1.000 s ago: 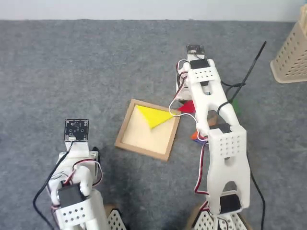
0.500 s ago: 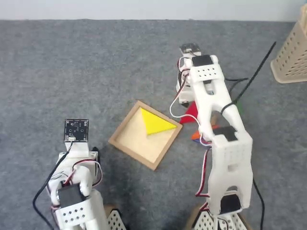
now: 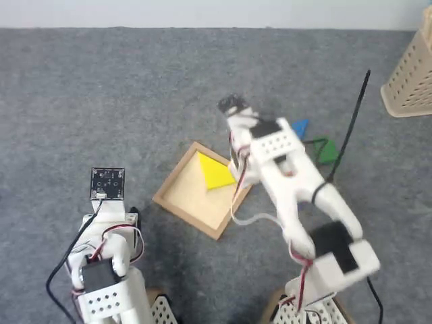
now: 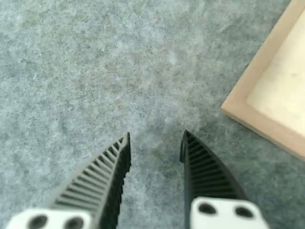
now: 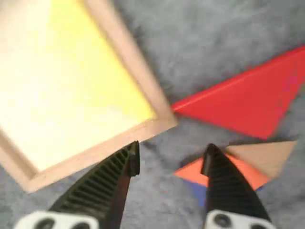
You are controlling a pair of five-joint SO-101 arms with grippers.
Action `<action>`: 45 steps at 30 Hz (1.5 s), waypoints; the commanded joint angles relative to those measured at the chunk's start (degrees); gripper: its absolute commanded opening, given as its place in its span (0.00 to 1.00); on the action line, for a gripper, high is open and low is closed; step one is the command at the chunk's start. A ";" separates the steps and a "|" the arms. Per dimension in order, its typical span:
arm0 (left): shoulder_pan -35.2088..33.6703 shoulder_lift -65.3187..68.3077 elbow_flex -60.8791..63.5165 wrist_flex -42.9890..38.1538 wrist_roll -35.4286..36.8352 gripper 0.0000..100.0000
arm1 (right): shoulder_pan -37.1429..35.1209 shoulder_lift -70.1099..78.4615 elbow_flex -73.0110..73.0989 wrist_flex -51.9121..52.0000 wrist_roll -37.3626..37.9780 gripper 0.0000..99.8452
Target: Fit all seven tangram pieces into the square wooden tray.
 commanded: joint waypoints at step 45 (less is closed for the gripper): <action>-0.18 -0.44 -0.66 0.18 -0.35 0.17 | 6.64 35.38 -46.77 5.05 -16.09 0.03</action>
